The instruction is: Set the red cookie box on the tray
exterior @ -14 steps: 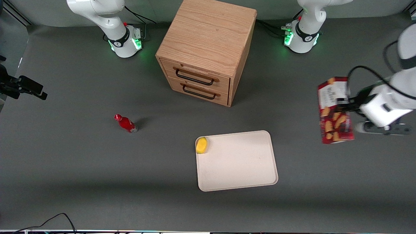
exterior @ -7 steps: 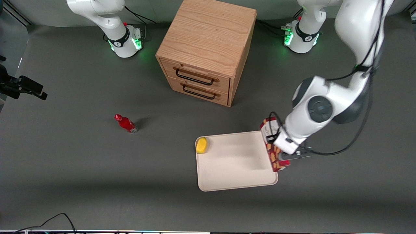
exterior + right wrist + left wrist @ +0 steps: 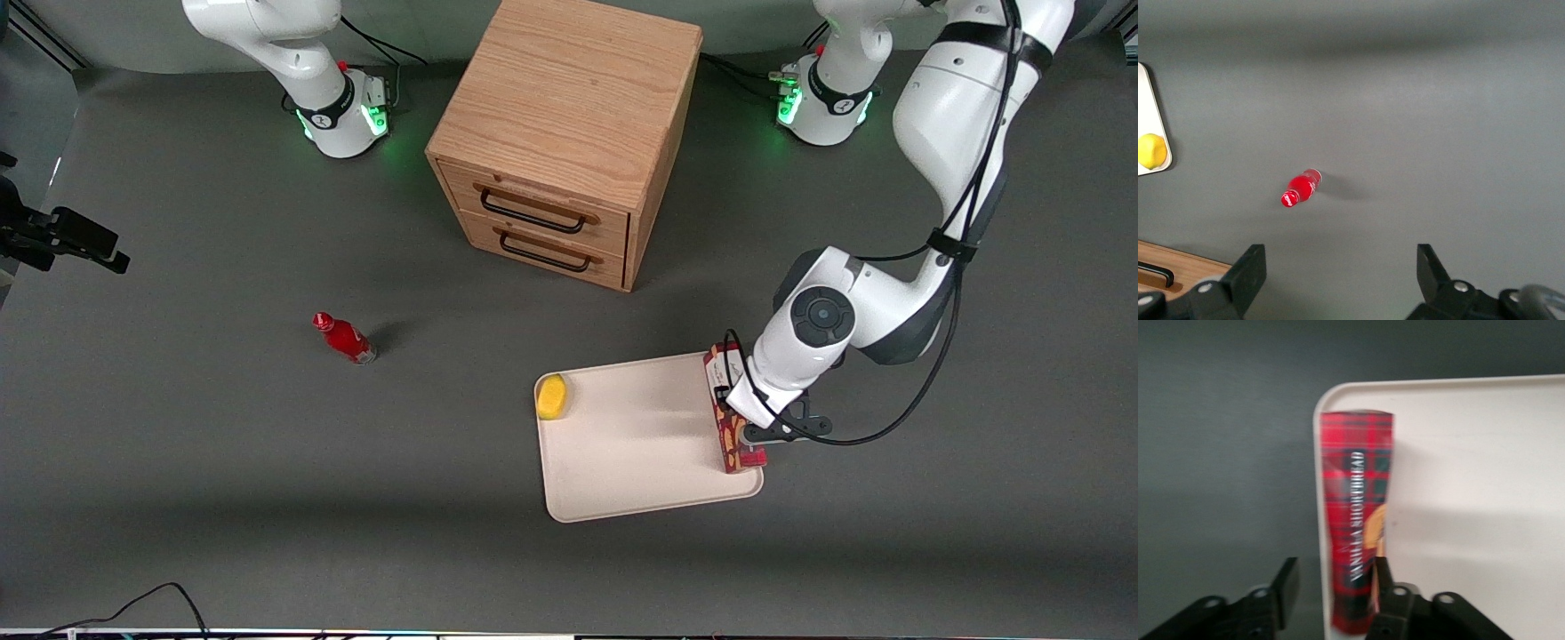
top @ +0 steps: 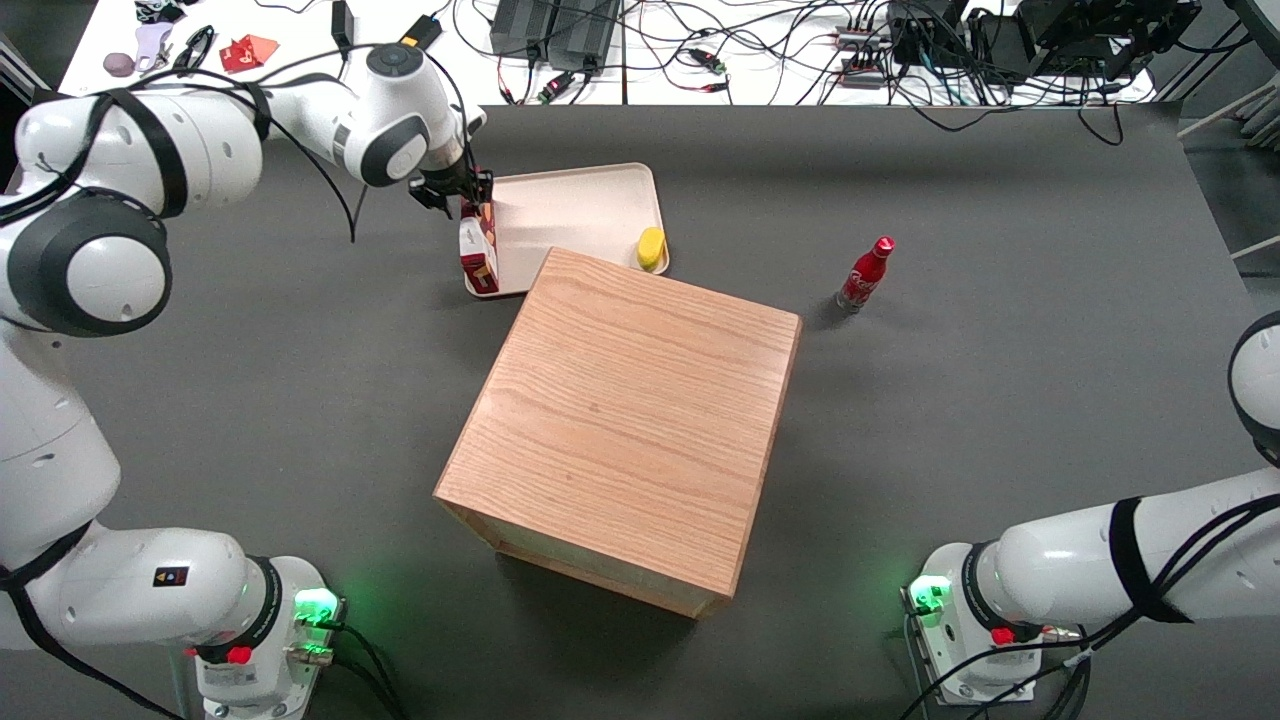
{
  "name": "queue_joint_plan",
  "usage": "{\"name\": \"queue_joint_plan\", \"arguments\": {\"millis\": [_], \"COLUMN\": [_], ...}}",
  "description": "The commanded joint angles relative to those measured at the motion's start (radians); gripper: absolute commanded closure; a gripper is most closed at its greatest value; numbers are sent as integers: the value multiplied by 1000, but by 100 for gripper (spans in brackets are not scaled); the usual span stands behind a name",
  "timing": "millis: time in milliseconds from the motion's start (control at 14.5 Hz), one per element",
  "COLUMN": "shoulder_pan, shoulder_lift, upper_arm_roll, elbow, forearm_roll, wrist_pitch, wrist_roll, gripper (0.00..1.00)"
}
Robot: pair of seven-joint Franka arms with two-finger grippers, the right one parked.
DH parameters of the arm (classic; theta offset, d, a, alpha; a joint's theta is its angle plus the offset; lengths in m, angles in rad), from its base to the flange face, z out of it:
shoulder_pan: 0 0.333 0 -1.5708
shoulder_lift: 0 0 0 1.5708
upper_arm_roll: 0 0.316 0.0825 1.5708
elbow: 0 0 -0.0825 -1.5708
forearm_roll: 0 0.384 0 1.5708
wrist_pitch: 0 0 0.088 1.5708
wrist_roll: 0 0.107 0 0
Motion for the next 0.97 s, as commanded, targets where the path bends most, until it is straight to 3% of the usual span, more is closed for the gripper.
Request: {"name": "queue_joint_plan", "arguments": {"millis": [0,138,276,552,897], "shoulder_pan": [11,26,25,27,22], "shoulder_lift": [-144,-237,-326,-503,-500], "upper_arm_roll": [-7,31,166,390,424], "elbow": [33,112,230,217,271], "forearm_roll": [-25,-164,-282,-388,-398], "wrist_pitch": [-255,-459,-714,-911,-938], "wrist_roll": [86,319,595,935,1007], "gripper": [0,0,0,0,0]}}
